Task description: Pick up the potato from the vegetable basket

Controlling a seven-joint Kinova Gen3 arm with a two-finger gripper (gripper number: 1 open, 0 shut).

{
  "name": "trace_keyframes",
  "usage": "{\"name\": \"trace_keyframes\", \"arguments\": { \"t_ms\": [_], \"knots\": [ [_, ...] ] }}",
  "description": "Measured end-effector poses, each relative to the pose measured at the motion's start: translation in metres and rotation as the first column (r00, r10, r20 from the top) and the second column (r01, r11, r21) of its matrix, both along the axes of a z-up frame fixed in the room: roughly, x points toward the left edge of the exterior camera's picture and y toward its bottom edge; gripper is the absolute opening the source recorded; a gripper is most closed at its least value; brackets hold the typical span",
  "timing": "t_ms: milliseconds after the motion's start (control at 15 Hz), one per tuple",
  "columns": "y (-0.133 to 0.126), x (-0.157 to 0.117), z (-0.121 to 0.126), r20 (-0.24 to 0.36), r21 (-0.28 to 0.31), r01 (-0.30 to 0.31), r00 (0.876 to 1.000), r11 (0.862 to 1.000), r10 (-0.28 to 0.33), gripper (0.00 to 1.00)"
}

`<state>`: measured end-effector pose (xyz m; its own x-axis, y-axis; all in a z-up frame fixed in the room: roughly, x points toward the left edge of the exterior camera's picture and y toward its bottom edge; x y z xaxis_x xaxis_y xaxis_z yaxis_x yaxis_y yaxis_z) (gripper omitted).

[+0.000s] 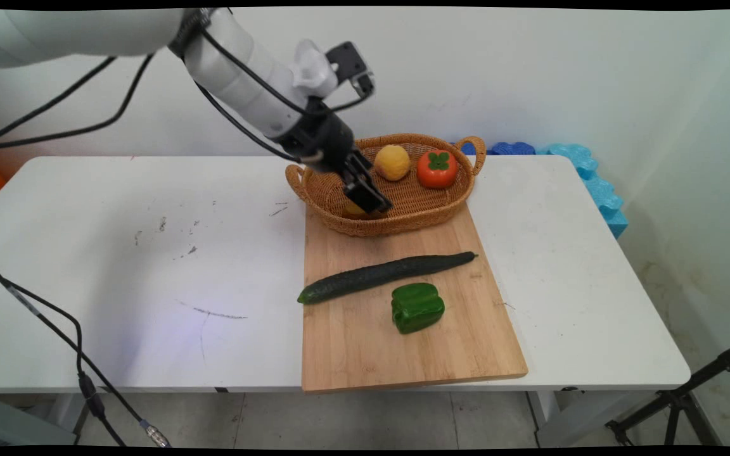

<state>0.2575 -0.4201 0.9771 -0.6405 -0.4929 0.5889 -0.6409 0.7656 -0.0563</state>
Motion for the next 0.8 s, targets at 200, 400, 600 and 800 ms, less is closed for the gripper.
{"name": "trace_keyframes", "arguments": {
  "t_ms": [200,400,600,800],
  "knots": [
    [-0.023,0.026,-0.002,0.057,0.015,-0.045,0.997,0.999,0.044,1.0],
    [-0.048,0.042,-0.014,0.093,0.034,-0.081,0.993,0.996,0.078,1.0],
    [-0.067,0.047,-0.028,0.11,0.054,-0.097,0.99,0.994,0.09,1.0],
    [-0.085,0.046,-0.047,0.118,0.088,-0.099,0.989,0.991,0.089,1.0]
  ]
}}
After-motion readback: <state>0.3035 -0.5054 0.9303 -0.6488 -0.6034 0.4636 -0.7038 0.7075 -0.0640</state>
